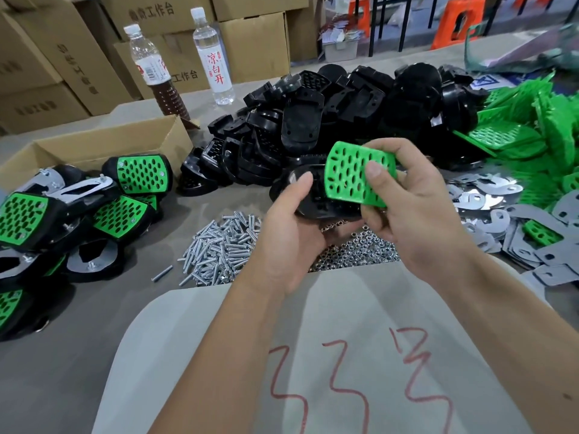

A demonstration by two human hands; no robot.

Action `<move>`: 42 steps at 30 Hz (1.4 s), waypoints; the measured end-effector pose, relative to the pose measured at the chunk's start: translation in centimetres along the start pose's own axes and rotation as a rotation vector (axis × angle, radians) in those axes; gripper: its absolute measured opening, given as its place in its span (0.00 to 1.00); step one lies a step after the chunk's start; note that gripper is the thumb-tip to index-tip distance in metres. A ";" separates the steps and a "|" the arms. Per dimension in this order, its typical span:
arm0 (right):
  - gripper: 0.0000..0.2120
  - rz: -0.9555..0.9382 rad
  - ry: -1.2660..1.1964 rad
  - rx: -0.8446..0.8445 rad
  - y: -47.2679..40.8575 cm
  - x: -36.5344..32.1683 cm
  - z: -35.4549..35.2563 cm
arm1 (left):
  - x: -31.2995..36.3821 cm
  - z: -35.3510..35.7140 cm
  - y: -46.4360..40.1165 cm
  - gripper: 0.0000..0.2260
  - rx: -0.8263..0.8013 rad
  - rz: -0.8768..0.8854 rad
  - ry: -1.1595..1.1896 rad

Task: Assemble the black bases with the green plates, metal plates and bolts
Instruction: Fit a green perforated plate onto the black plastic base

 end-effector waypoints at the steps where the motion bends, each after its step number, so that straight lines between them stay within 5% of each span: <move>1: 0.09 -0.014 0.027 -0.038 0.1 -0.1 0.4 | 0.0 0.0 0.0 0.21 0.011 0.015 -0.042; 12: 0.11 -0.035 0.359 -0.034 -0.4 0.2 -0.4 | 0.5 -0.6 0.3 0.22 0.104 0.109 -0.223; 22: 0.15 -0.093 0.595 0.128 -0.6 0.3 -2.3 | 0.6 -3.7 0.5 0.17 0.385 0.130 -0.283; 26: 0.19 -0.137 0.660 0.185 -0.1 -0.3 -1.8 | 1.1 -2.9 0.4 0.13 0.355 0.168 -0.317; 30: 0.19 -0.150 0.645 0.211 0.1 -0.3 -1.5 | 1.8 -2.7 0.5 0.08 0.350 0.242 -0.456; 36: 0.29 0.007 0.520 0.248 -0.4 1.4 -3.3 | 1.7 -3.2 0.5 0.08 0.346 0.217 -0.316; 42: 0.05 0.091 0.190 -0.101 -0.5 1.9 -0.2 | 1.1 -2.4 0.3 0.07 0.239 0.161 -0.231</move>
Point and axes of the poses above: each hand's wrist, its own y-axis away from the middle knuckle, its own z-axis out of the palm, x = y × z, the point moved 10 cm from there along -y, towards the middle knuckle, and after that the axes turned 2 degrees about z, right-handed, at the moved point
